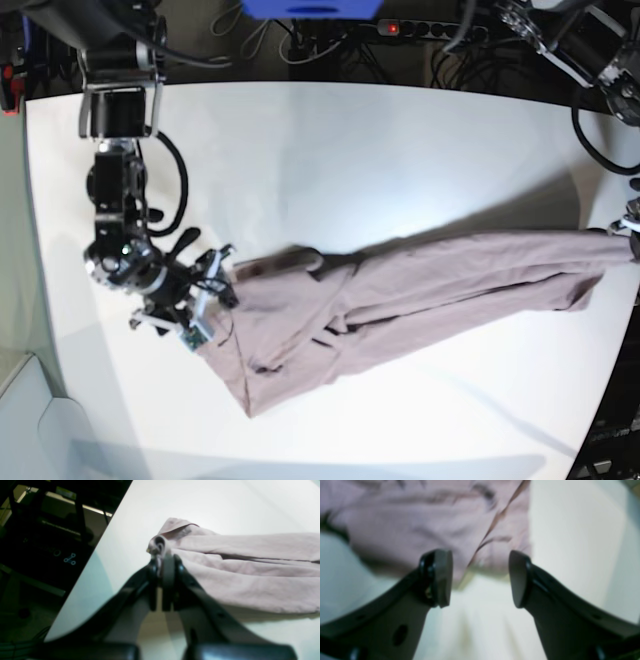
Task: Layout the t-shirt on the table in an organized manner, then fold the t-shirt properly
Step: 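Lift the shirt with both grippers and lay it stretched across the table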
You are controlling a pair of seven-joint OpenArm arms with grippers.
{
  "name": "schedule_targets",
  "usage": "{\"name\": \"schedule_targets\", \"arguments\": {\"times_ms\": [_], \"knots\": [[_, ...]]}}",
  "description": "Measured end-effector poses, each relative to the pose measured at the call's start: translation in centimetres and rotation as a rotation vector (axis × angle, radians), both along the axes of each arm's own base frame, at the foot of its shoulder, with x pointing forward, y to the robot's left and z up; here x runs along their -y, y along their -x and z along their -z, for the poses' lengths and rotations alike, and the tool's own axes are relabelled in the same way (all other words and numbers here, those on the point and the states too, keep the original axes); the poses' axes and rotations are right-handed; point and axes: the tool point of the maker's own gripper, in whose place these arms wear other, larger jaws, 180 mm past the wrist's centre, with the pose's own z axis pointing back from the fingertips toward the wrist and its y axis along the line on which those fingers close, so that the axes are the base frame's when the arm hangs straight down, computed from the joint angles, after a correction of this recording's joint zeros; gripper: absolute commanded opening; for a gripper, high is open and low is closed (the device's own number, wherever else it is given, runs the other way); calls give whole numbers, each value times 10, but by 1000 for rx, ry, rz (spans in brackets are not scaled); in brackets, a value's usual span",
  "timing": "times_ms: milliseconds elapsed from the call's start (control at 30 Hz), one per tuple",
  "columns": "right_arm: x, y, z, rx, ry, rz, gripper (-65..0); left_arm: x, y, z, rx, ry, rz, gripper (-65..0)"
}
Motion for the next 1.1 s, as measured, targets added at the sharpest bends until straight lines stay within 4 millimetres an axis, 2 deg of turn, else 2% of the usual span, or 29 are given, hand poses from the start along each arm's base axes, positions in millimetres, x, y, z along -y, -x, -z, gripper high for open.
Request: {"name": "schedule_targets", "arguments": {"times_ms": [133,233,367,500,667,833,900,933,1033,1100], "knots": [[0,29,41,-117,-8,13,-286,0,0,0,-2,2,0,-649],[-11,33,51,-144,-44,7,-286,0,0,0,-2,2,1,-649],[-12,37,66,-194,-51,13,-286,0,0,0,-2,1,0,-649],[-18,32,74,-224,-77,12,-286,0,1,-1,0,-1,-1,-649],[-25,21,75,-189,-153,14,-286,0,9,7,-29,-4,-2,-649],[-30,11,76,-190,-184,14,-290,0,9,4,-24,-11,0,-649],[-30,10,77,-193,-198,16,-331,1,11,5,-24,-11,3,-649],[-31,9,78,-197,-206,19,-387,0,12,6,-30,-12,2,-649],[-31,8,81,-205,-219,26,-638,0,13,7,-36,-12,0,-649],[-32,9,82,-207,-222,26,-650,1,11,6,-29,-11,3,-649]]}}
